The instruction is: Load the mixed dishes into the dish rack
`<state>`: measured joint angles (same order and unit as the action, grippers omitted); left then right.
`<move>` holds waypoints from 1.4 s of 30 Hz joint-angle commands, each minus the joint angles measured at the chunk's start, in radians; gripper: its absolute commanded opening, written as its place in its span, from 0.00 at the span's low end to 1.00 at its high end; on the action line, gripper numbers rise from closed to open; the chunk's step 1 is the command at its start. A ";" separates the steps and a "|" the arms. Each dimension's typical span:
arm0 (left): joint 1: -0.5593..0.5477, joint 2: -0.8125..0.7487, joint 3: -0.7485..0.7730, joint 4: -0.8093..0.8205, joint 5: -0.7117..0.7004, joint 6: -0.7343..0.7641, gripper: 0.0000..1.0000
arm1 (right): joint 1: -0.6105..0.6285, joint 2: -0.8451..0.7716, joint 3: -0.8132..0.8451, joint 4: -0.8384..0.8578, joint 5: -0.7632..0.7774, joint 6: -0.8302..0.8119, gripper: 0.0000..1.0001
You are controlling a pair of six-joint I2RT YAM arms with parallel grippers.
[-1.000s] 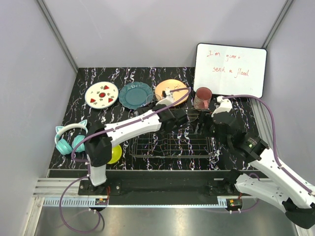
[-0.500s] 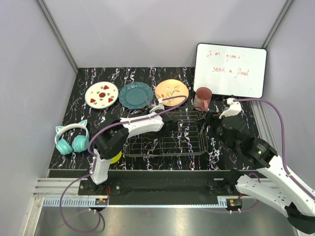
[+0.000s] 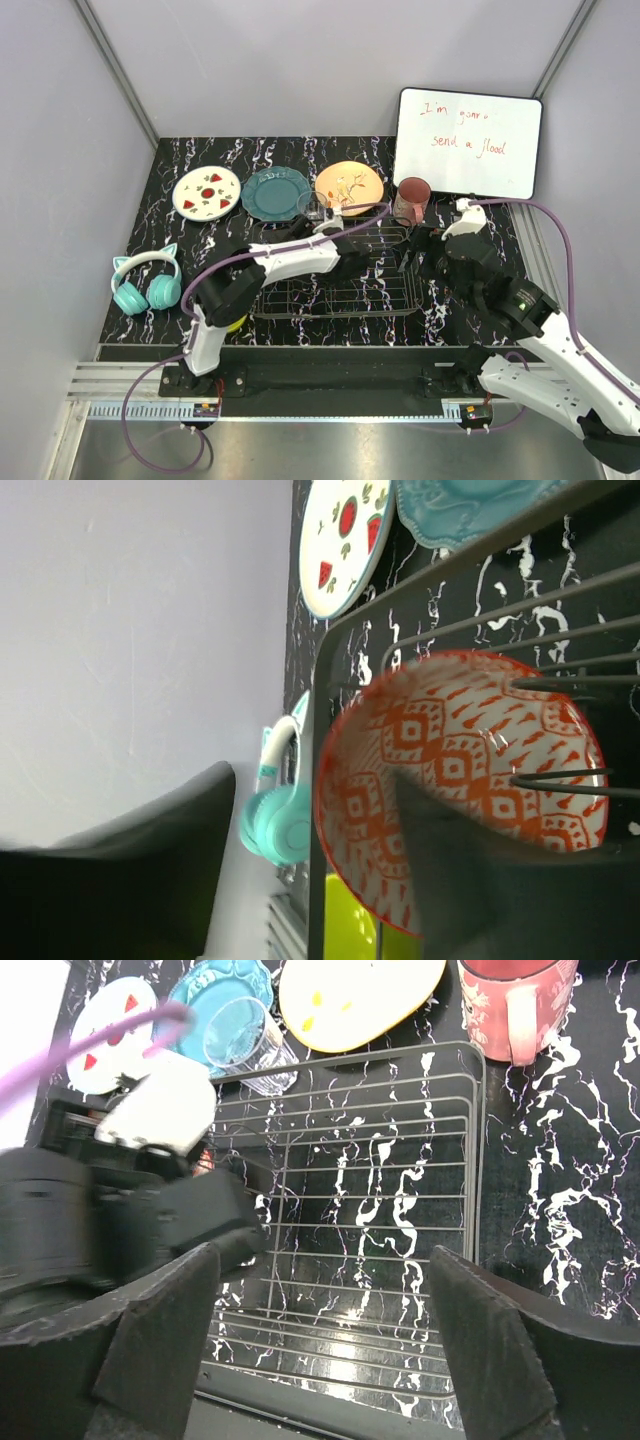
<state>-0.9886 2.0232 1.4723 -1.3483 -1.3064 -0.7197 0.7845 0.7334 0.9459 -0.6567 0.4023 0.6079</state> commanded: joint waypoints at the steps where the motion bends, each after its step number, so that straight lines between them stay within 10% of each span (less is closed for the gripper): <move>1: -0.013 -0.144 0.066 -0.184 0.001 0.075 0.79 | 0.002 0.012 0.024 0.016 0.010 0.000 0.93; 10: -0.024 -0.319 0.390 -0.089 0.186 0.475 0.94 | 0.002 0.008 0.028 0.022 0.015 -0.042 1.00; 15: 0.118 -0.653 0.496 -0.077 0.827 0.790 0.89 | 0.004 0.021 0.037 -0.012 0.041 -0.062 1.00; 22: 0.493 -0.937 0.113 -0.155 1.161 1.025 0.87 | 0.002 0.044 0.010 -0.029 0.043 -0.056 1.00; 25: 0.592 -1.075 -0.140 -0.069 1.220 1.081 0.66 | 0.002 0.050 0.011 -0.043 0.032 -0.057 1.00; 32: 0.623 -1.314 -0.567 0.145 1.194 1.189 0.65 | 0.002 0.041 0.011 -0.070 0.036 -0.040 1.00; 42: 0.820 -1.236 -0.693 0.328 1.412 1.295 0.70 | 0.002 0.023 -0.009 -0.069 0.026 -0.028 1.00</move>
<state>-0.2329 0.7506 0.7937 -1.1828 -0.0063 0.5098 0.7845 0.7807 0.9455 -0.7311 0.4091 0.5709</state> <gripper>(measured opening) 0.697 0.994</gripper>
